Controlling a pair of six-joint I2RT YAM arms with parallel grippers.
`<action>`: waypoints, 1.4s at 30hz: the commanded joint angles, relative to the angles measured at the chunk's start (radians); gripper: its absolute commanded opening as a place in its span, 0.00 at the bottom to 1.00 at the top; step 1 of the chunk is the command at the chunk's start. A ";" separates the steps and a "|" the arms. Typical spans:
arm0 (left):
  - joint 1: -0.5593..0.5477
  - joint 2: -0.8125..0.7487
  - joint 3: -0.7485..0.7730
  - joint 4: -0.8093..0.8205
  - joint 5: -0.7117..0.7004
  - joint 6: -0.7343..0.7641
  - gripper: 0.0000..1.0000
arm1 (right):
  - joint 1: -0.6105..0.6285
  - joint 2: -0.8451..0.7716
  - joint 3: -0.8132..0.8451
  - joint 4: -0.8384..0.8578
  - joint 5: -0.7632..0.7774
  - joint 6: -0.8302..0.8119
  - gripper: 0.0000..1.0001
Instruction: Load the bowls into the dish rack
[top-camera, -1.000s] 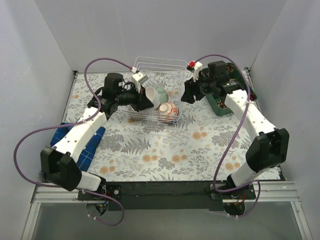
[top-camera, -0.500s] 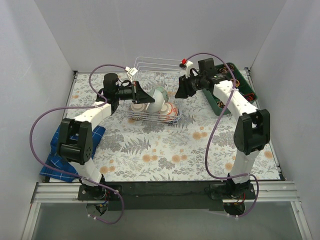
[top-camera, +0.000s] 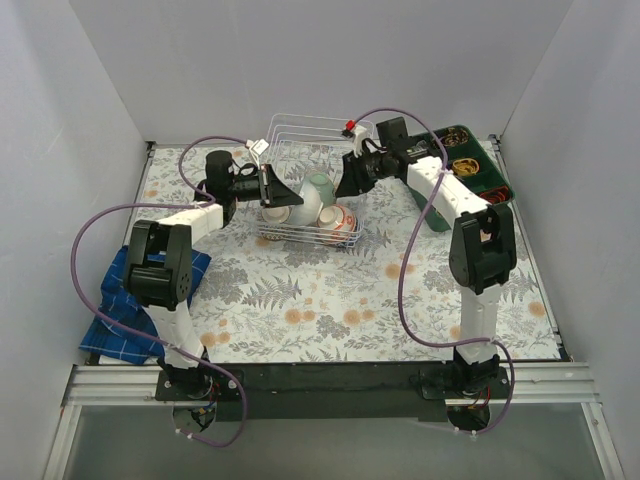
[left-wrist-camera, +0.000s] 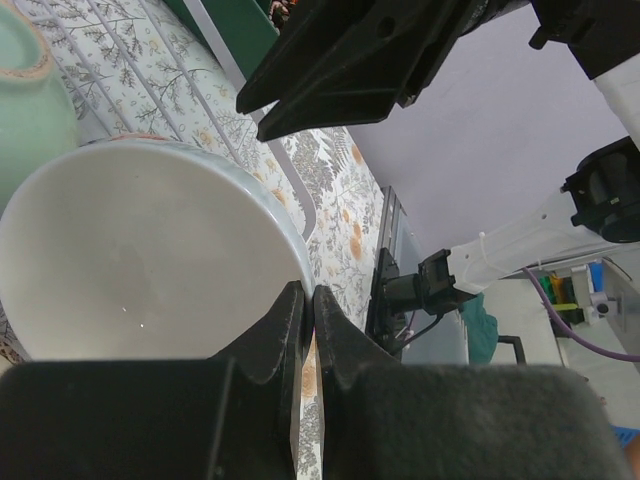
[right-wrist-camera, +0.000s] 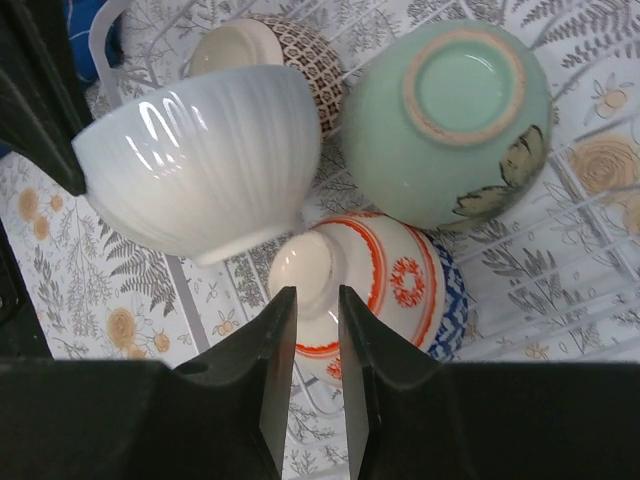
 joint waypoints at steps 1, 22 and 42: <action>0.012 0.016 0.060 0.068 0.064 -0.045 0.00 | 0.056 0.037 0.069 0.032 -0.008 0.006 0.31; 0.063 0.130 0.132 0.090 0.061 -0.069 0.00 | 0.105 0.131 0.106 0.007 -0.016 0.023 0.28; 0.100 0.113 0.230 -0.340 -0.083 0.257 0.36 | 0.194 0.243 0.279 0.060 -0.016 0.080 0.31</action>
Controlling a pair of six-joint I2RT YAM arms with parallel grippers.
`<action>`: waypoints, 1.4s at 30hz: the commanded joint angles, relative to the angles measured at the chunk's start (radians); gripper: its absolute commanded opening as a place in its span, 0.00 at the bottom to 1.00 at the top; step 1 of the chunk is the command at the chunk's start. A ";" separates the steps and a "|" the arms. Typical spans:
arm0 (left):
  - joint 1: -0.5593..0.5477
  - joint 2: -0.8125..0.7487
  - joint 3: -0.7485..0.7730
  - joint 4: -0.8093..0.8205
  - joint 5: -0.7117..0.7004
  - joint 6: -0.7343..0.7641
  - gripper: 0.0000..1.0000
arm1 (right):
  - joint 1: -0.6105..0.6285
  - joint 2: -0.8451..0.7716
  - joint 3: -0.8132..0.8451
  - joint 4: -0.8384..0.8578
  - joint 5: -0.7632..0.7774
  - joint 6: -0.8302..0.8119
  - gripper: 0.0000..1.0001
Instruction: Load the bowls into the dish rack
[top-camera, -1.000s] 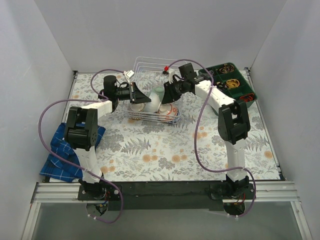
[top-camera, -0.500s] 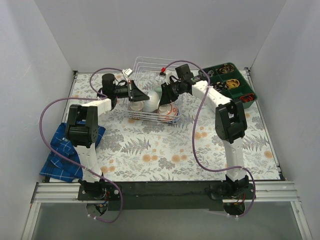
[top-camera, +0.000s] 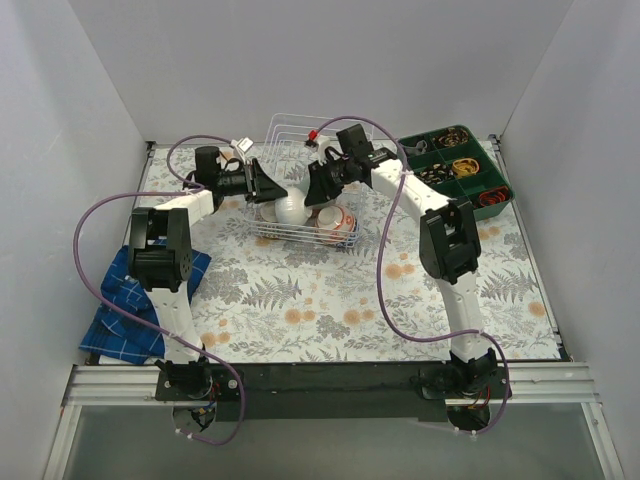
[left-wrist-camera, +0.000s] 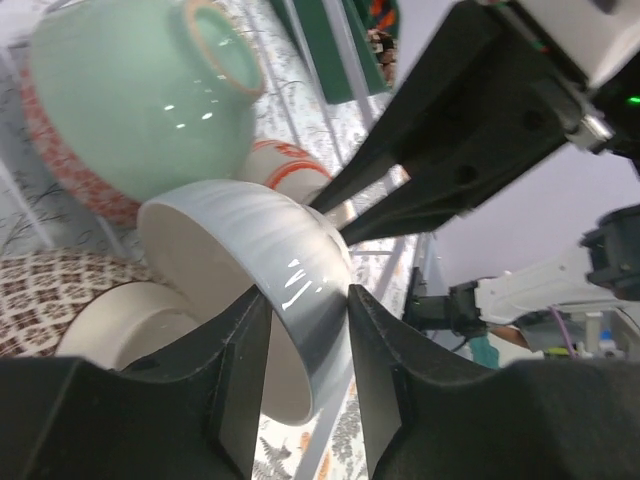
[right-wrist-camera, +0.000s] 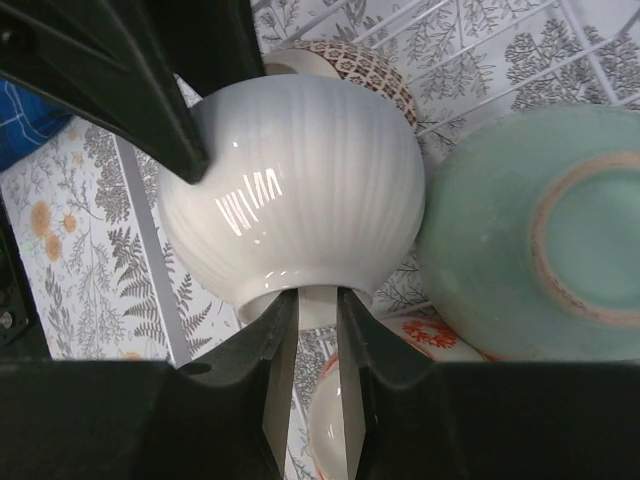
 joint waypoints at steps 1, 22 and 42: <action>-0.009 -0.067 0.048 -0.157 -0.110 0.184 0.37 | 0.047 0.026 0.059 0.057 -0.028 0.018 0.31; -0.040 -0.143 0.242 -0.459 -0.751 0.565 0.54 | 0.096 0.078 0.094 0.065 -0.014 0.014 0.32; -0.041 -0.358 0.040 -0.349 -1.155 0.591 0.57 | 0.154 0.170 0.214 0.123 0.072 0.061 0.36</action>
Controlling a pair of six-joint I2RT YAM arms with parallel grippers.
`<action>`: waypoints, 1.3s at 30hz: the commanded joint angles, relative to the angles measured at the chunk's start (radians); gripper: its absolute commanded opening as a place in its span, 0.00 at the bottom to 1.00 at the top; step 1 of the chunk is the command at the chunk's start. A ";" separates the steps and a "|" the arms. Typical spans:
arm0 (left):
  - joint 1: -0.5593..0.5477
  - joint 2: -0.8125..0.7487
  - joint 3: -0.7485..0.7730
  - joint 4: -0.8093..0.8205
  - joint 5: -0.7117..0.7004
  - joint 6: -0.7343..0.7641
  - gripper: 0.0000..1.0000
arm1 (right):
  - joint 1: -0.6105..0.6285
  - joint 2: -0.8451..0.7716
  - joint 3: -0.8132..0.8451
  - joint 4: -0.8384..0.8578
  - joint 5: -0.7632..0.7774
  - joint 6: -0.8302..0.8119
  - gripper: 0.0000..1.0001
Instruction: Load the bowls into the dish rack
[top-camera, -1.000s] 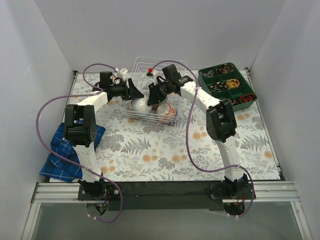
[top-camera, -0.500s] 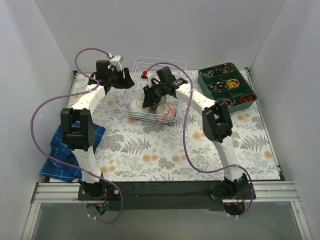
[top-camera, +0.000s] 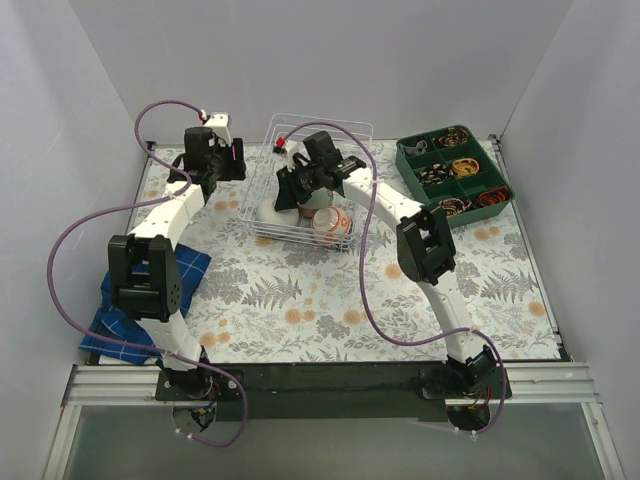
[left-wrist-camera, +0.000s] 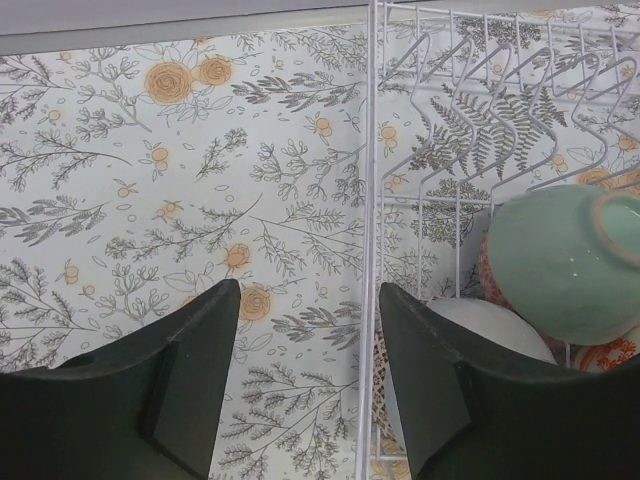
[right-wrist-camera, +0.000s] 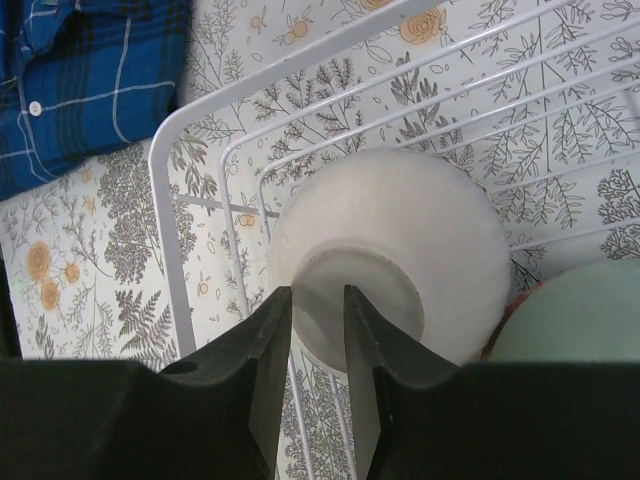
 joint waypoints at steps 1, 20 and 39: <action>-0.003 -0.102 -0.028 -0.001 -0.053 0.020 0.57 | 0.035 0.037 0.055 0.037 0.032 0.009 0.36; -0.003 -0.214 -0.151 -0.030 -0.072 0.048 0.62 | -0.053 -0.409 -0.224 -0.010 0.280 -0.071 0.71; 0.005 -0.547 -0.322 -0.196 0.069 0.163 0.98 | -0.076 -1.039 -0.818 -0.099 0.865 -0.081 0.98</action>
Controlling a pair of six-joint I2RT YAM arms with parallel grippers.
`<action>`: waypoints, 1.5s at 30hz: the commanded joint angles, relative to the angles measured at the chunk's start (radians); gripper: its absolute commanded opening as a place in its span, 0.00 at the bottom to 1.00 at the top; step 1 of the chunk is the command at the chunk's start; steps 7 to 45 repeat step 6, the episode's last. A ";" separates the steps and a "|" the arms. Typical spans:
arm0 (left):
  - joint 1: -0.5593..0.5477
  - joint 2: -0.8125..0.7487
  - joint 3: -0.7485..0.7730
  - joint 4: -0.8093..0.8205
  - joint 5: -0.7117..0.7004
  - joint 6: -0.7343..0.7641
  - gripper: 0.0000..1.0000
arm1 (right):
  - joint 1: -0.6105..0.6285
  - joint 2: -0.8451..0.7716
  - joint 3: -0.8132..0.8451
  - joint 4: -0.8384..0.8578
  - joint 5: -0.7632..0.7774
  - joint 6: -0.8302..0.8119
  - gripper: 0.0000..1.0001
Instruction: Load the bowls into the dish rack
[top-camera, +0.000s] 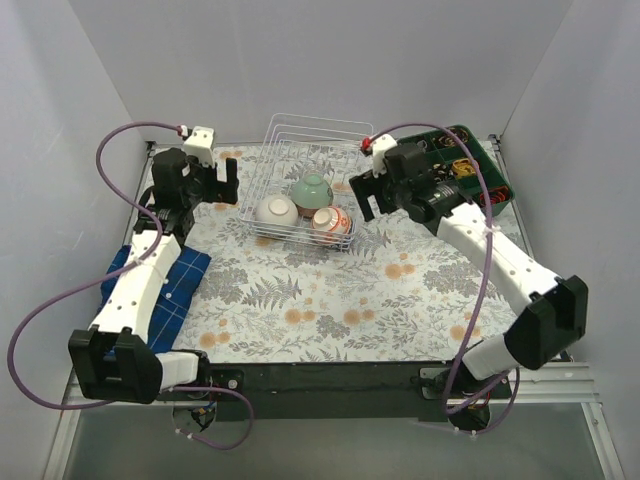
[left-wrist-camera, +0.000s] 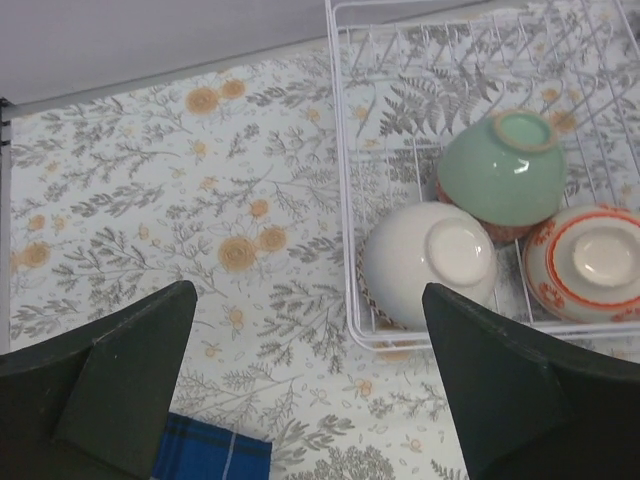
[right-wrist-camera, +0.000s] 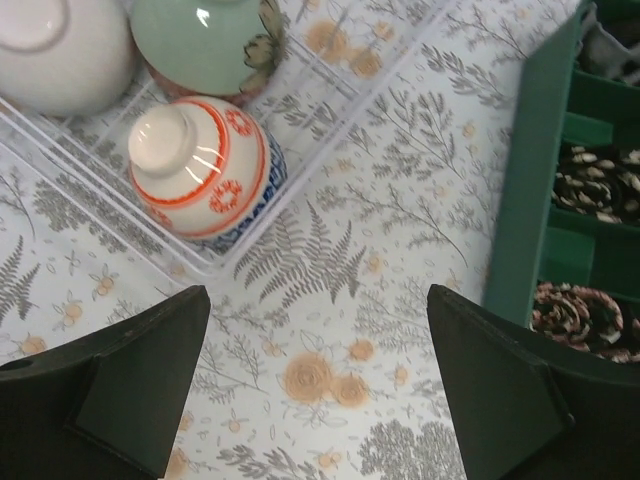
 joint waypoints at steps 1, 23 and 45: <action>0.004 -0.073 -0.085 -0.103 0.047 0.045 0.98 | 0.003 -0.168 -0.102 -0.016 0.094 -0.012 0.99; 0.030 -0.116 -0.148 -0.111 0.046 0.048 0.98 | 0.002 -0.307 -0.188 -0.044 0.098 0.000 0.99; 0.030 -0.116 -0.148 -0.111 0.046 0.048 0.98 | 0.002 -0.307 -0.188 -0.044 0.098 0.000 0.99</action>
